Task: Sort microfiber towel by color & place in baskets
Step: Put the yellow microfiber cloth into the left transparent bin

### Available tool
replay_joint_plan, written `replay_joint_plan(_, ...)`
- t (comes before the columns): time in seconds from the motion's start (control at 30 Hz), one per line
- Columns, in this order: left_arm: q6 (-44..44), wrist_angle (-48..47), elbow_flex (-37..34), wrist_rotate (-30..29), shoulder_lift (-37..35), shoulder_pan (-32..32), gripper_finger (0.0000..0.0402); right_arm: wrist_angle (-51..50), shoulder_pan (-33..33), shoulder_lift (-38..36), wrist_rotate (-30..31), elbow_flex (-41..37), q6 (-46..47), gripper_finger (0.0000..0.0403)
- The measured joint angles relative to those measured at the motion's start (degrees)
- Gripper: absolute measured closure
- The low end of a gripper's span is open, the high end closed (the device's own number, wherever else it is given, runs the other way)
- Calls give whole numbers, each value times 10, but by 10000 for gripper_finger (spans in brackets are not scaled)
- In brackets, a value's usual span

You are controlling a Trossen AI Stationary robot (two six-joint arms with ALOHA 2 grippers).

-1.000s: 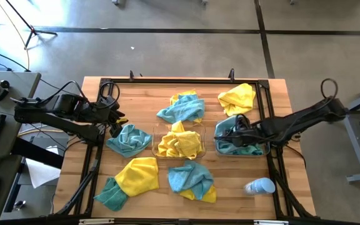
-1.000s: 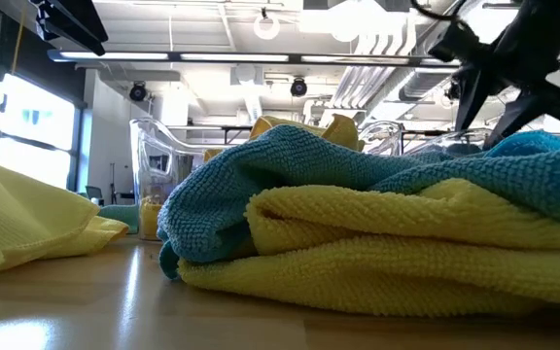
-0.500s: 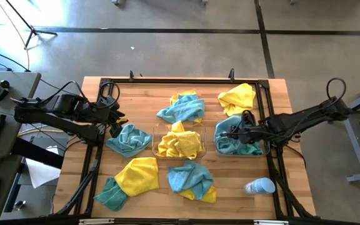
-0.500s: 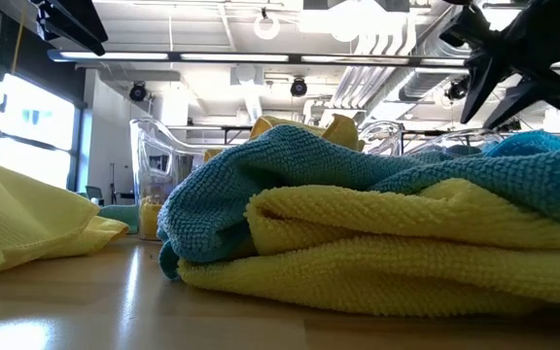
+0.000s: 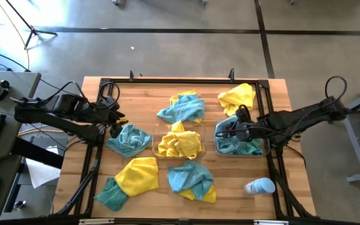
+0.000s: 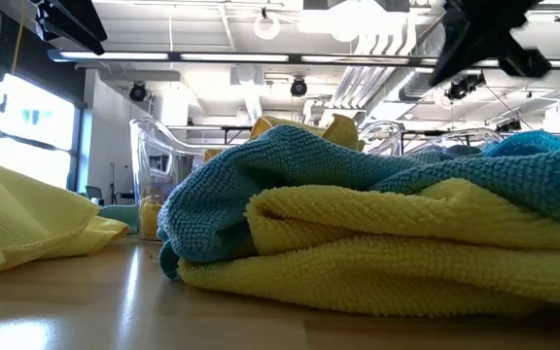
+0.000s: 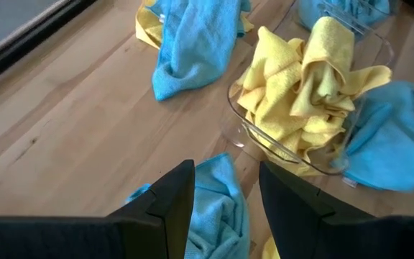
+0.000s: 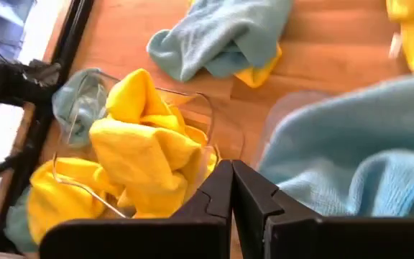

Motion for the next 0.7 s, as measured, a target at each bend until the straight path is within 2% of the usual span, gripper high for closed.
replay_joint_plan(0.17,-38,0,0,0,8,-25,257,-126,0,82,-5,126,-41,402)
replay_joint_plan(0.33,-83,1,0,0,33,-62,257,-236,0,142,-53,204,-57,402)
replay_joint_plan(0.5,-154,1,0,0,74,-112,257,-268,0,150,-108,200,-66,402)
replay_joint_plan(0.7,-288,1,0,1,126,-181,257,-267,14,145,-120,181,-78,403)
